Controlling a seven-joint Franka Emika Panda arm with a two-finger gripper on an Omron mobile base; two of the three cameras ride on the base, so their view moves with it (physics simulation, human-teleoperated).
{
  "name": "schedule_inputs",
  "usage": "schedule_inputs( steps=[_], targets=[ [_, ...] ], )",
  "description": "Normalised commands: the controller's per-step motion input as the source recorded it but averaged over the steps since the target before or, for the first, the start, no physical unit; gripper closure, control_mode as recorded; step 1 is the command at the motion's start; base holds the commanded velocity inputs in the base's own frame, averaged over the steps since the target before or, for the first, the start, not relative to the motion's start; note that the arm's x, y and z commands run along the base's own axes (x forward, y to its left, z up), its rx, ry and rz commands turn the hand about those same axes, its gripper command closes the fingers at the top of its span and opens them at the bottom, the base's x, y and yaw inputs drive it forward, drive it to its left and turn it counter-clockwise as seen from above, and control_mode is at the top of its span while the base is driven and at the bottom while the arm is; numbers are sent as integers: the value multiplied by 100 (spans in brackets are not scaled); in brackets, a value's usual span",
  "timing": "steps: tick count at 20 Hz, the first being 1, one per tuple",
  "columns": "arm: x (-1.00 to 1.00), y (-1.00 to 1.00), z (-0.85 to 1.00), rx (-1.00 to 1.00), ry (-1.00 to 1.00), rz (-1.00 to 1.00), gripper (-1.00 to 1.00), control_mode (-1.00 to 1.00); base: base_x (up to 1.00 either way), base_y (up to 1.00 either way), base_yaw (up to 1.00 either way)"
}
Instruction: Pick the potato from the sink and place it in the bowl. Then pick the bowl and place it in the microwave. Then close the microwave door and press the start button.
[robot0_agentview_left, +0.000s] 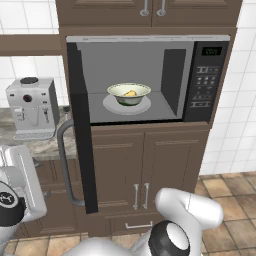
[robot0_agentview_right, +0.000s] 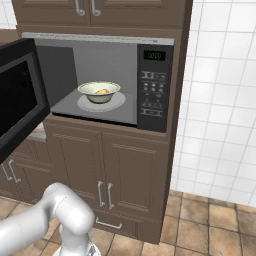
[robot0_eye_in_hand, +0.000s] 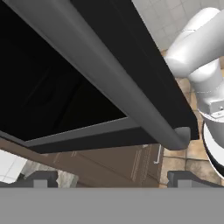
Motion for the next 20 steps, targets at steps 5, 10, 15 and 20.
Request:
schedule_inputs(
  steps=[5,10,15,20],
  targets=[
    [68,0,-6,0,0,-14,-100,-100,0,0,0],
    [67,-9,-4,0,0,-14,-100,-100,0,0,0],
    [15,-71,0,2,-1,-8,-100,-100,0,0,0],
    [-5,-100,0,7,0,-2,-100,-100,0,0,0]
  ],
)
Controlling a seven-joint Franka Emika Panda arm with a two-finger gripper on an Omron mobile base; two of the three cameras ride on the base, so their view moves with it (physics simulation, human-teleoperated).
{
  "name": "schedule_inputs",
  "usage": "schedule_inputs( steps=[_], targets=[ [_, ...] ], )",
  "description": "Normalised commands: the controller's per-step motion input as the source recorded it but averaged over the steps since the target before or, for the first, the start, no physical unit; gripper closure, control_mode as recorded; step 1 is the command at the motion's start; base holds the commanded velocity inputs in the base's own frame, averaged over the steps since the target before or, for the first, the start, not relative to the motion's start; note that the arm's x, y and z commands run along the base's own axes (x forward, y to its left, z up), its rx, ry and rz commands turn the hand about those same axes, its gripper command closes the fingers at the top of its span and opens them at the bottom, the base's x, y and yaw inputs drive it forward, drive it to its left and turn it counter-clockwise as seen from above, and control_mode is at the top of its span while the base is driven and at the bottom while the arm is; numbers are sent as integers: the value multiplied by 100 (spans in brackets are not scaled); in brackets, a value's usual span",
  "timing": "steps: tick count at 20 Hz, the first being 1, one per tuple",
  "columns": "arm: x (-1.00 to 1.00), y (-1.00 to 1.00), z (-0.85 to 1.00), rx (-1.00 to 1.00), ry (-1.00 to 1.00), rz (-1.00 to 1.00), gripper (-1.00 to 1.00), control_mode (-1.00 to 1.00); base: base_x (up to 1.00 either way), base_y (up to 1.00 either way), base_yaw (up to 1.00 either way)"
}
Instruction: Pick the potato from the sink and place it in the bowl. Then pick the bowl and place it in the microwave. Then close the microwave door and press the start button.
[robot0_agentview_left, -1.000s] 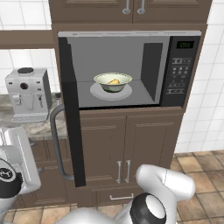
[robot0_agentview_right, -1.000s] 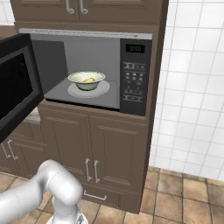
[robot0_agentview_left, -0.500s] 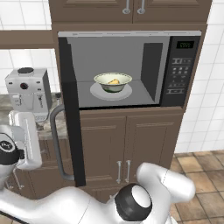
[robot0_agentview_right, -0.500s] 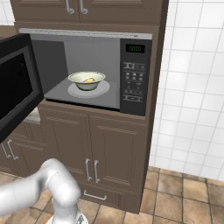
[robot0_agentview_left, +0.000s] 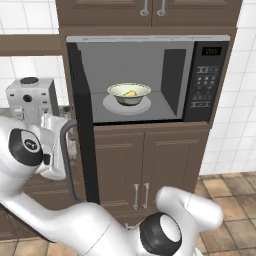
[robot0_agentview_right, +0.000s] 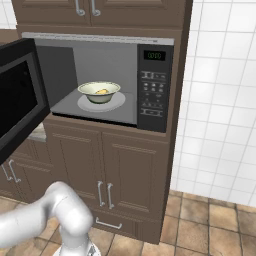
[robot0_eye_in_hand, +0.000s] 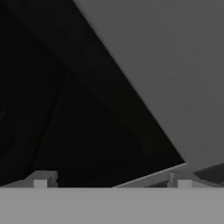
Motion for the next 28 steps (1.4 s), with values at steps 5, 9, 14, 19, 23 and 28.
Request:
schedule_inputs(
  steps=[5,9,14,19,23,28],
  targets=[
    [-5,-100,0,7,-2,0,-100,-100,0,0,0],
    [-3,-100,0,5,-6,0,-100,-100,0,0,0],
    [0,-100,6,2,-9,2,-100,-100,0,0,0],
    [15,-100,27,0,-10,5,-100,-100,0,0,0],
    [56,-95,42,0,-2,1,-100,-100,0,0,0],
    [71,-77,17,0,0,0,-100,-100,0,0,0]
  ],
)
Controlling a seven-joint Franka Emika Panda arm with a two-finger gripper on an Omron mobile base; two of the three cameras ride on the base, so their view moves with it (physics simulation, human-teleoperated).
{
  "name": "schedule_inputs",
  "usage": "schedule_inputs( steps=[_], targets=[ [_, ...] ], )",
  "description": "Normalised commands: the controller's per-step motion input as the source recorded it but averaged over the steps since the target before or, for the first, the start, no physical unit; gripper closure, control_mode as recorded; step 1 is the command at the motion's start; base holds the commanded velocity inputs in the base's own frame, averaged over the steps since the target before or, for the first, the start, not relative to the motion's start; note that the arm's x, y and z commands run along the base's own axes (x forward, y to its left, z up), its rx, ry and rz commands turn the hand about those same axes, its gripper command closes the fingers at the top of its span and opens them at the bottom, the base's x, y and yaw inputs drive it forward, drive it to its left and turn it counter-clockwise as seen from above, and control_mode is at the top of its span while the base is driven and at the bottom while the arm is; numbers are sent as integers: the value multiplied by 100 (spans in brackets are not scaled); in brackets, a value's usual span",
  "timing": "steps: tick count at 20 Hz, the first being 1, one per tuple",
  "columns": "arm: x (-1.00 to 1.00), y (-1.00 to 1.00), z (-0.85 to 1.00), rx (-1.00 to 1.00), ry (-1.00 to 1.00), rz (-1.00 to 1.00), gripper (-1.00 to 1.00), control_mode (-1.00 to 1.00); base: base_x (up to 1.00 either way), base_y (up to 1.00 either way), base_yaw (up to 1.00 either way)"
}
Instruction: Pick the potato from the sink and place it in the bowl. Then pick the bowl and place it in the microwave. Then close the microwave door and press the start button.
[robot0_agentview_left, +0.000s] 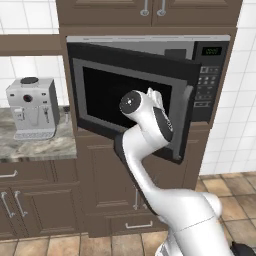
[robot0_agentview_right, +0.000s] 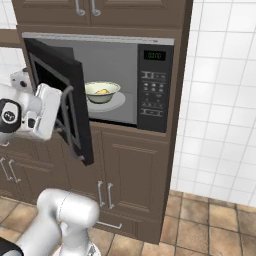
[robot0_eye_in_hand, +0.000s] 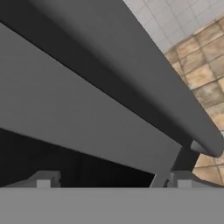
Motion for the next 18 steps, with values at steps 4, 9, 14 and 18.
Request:
schedule_inputs(
  steps=[4,9,14,18],
  targets=[
    [85,-52,0,0,7,0,-100,-100,0,0,0],
    [94,-43,4,0,8,0,-100,-100,0,0,0],
    [100,-46,4,0,5,0,-100,-100,0,0,0],
    [100,-36,0,0,2,0,-100,-100,0,0,0]
  ],
)
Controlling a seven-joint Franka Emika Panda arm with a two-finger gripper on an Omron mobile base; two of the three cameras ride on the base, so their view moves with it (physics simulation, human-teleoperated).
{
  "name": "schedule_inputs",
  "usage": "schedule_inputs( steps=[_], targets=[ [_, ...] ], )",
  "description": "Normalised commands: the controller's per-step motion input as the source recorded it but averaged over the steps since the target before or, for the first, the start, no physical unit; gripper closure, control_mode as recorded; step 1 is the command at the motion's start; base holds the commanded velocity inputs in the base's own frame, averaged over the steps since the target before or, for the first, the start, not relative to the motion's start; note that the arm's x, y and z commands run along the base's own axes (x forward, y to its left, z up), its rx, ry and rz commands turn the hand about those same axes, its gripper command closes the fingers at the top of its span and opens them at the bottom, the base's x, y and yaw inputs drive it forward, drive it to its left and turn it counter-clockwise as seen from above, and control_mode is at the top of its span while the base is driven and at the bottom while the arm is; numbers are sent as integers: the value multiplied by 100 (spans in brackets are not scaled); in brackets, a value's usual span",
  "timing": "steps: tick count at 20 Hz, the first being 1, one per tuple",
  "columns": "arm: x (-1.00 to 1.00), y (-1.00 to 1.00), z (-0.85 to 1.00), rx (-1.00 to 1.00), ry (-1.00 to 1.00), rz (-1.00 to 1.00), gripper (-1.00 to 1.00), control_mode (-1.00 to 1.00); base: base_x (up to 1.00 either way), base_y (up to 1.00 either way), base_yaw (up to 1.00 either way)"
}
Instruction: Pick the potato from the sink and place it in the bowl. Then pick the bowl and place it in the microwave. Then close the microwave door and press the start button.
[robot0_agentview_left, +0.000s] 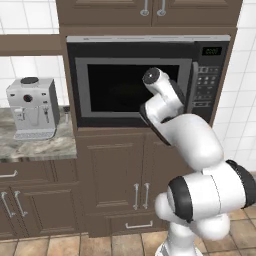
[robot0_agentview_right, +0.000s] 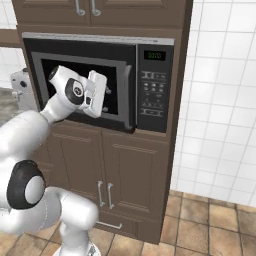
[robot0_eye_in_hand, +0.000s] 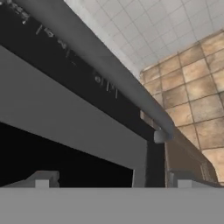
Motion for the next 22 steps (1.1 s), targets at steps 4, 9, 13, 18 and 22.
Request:
schedule_inputs(
  steps=[4,9,13,18,22],
  targets=[
    [88,-30,1,0,8,0,-100,-100,0,0,0],
    [74,-24,0,0,9,0,-100,-100,0,0,0],
    [38,-20,0,3,9,0,-100,-100,0,0,0],
    [-62,-2,16,10,0,4,-100,-100,0,0,0],
    [-100,-4,64,19,0,6,-100,-100,0,0,0]
  ],
)
